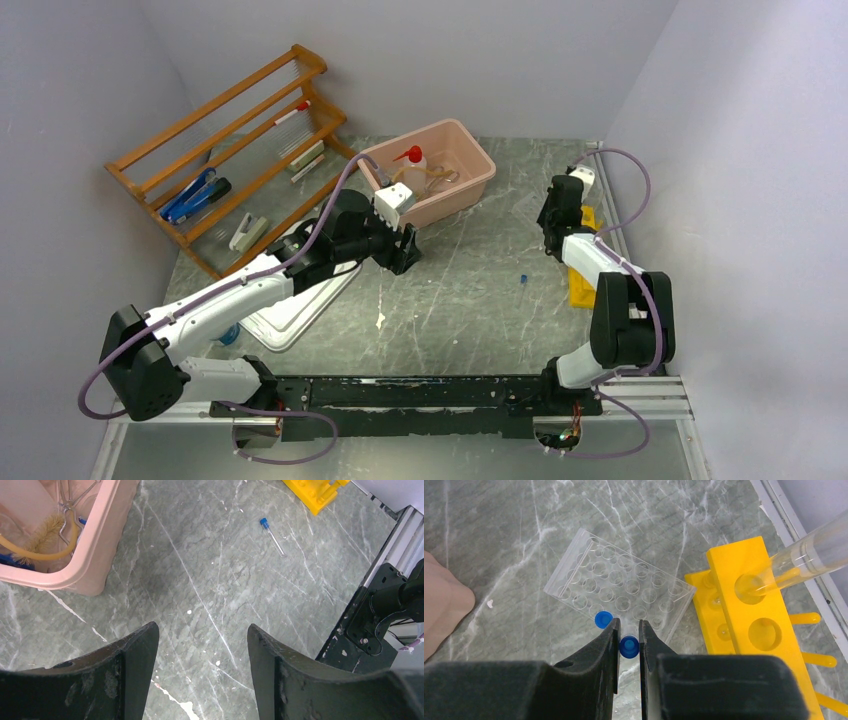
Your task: Organize the chemistry lab equipment
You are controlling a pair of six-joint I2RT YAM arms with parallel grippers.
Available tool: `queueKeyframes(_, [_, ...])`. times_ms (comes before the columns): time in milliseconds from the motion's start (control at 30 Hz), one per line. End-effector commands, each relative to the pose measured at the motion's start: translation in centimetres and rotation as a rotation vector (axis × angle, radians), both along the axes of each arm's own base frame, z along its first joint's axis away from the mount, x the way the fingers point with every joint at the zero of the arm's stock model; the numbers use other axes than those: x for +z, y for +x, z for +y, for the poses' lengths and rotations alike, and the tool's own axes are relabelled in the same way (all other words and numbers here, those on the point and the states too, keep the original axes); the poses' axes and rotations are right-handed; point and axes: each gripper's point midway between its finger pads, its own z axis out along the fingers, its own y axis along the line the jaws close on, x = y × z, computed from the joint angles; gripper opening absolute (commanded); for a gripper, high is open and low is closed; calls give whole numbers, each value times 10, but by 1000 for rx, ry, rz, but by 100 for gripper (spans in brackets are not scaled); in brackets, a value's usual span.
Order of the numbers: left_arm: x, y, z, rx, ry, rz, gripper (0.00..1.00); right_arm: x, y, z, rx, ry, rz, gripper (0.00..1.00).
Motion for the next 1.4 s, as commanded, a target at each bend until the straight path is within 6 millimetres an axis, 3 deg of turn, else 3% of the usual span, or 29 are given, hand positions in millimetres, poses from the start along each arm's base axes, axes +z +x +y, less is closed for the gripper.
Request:
queueKeyframes(0, [20,3,0,14,-41,-38,69,-4,-2,-8,-28,-23,2,16])
queueKeyframes(300, [20,3,0,13,-44,-39,69,-8,1,-4,-31,10,18,31])
queueKeyframes(700, [20,2,1,12,-47,-39,68,17,4,-7,-67,25,3,33])
queueKeyframes(867, [20,1,1,12,-47,-38,68,20,-11,-8,-91,36,33,38])
queueKeyframes(1167, [18,1,0,7,-45,-36,68,-11,-33,7,-25,108,158,38])
queueKeyframes(1367, [18,0,-2,-2,-49,-33,68,-17,-28,-5,-42,28,194,28])
